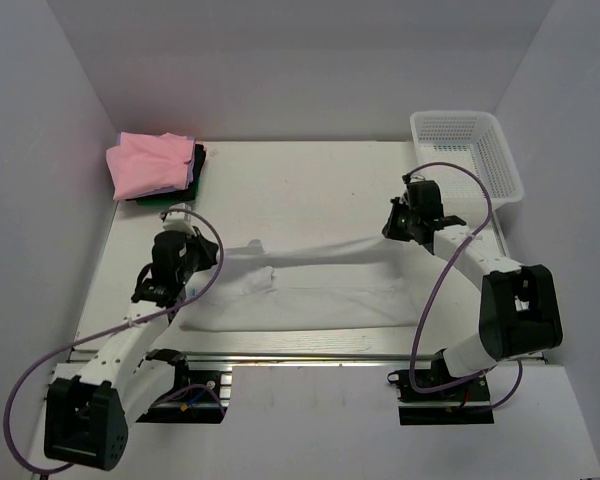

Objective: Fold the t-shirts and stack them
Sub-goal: Fold the other side of the tshirt into a rectangle, then rotate the tshirt 90 degrees, then grab the bottom of the folded rectangular tshirt with both arms, then fold the folded rectangular tshirt in 1/3 of the way

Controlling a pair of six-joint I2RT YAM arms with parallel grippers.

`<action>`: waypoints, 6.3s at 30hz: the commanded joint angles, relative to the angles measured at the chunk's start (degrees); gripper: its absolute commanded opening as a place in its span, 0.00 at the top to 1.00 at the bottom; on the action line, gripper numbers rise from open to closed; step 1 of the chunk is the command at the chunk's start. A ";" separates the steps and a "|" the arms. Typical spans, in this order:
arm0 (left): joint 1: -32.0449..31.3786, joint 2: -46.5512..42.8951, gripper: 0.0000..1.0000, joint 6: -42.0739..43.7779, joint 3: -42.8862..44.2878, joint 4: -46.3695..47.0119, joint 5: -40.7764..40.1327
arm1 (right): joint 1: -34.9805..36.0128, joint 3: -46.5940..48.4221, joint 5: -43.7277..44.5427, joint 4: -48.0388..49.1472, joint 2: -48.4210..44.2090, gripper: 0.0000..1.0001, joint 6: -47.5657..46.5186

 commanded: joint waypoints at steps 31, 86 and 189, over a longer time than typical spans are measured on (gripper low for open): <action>-0.27 -18.53 0.04 -18.02 -6.97 -29.96 2.15 | 0.08 -14.30 2.88 -7.22 -15.94 0.10 4.47; -6.59 112.33 0.00 -9.33 111.32 -2.98 26.14 | 35.58 -2.61 -36.93 -7.83 8.13 0.10 -18.47; -19.08 30.06 1.00 -6.07 34.42 -21.87 -6.11 | 26.19 2.47 4.11 -1.24 0.56 1.00 2.18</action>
